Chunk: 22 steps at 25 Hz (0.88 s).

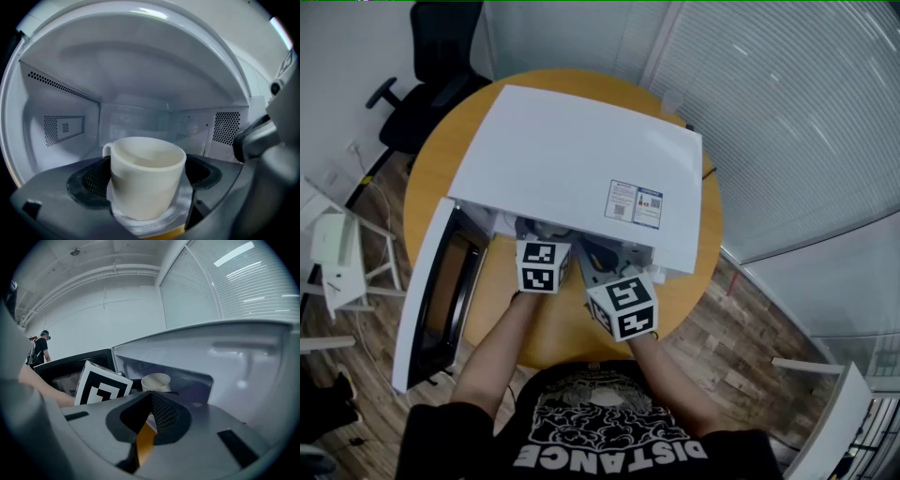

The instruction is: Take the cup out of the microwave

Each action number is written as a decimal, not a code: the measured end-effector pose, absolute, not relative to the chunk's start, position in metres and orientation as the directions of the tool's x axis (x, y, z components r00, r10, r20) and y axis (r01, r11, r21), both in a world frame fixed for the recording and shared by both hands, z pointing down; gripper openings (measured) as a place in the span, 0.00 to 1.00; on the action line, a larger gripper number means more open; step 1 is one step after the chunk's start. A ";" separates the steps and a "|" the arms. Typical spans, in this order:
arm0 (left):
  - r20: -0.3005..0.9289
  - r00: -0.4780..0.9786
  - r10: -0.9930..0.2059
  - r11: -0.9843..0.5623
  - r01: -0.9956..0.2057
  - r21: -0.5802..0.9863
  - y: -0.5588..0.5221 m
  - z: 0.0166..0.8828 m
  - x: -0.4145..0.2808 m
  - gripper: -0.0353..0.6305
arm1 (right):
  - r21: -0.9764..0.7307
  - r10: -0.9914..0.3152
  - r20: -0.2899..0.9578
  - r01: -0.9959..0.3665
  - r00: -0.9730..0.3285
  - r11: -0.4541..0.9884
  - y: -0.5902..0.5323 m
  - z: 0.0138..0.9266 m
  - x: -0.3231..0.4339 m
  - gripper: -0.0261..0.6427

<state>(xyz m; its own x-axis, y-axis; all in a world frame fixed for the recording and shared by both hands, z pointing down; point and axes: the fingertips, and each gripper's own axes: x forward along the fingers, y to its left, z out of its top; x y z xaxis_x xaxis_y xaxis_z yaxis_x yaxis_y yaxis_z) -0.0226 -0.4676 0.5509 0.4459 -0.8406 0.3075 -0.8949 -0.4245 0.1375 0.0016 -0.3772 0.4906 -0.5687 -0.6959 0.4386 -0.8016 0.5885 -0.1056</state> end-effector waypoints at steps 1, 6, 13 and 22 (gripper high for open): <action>0.310 0.441 -0.842 -0.421 -0.897 0.135 -0.469 0.551 -0.023 0.79 | -0.105 -0.695 0.440 -0.801 -0.568 0.589 -0.377 0.491 0.001 0.06; 0.305 0.436 -0.847 -0.422 -0.900 0.113 -0.473 0.547 -0.026 0.73 | -0.109 -0.695 0.439 -0.801 -0.570 0.588 -0.378 0.492 0.001 0.06; 0.302 0.431 -0.850 -0.425 -0.901 0.092 -0.473 0.548 -0.027 0.72 | -0.107 -0.699 0.436 -0.804 -0.567 0.585 -0.377 0.491 0.003 0.06; 0.290 0.432 -0.854 -0.422 -0.901 0.099 -0.466 0.540 -0.031 0.72 | -0.104 -0.708 0.425 -0.807 -0.564 0.581 -0.375 0.485 0.004 0.06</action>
<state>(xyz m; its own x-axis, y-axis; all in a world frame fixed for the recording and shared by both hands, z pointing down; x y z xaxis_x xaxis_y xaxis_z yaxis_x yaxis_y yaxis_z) -0.0305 -0.4662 0.5403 0.4321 -0.8540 0.2896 -0.9010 -0.4224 0.0990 0.0045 -0.3748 0.4851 -0.5642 -0.7081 0.4247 -0.8074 0.5808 -0.1042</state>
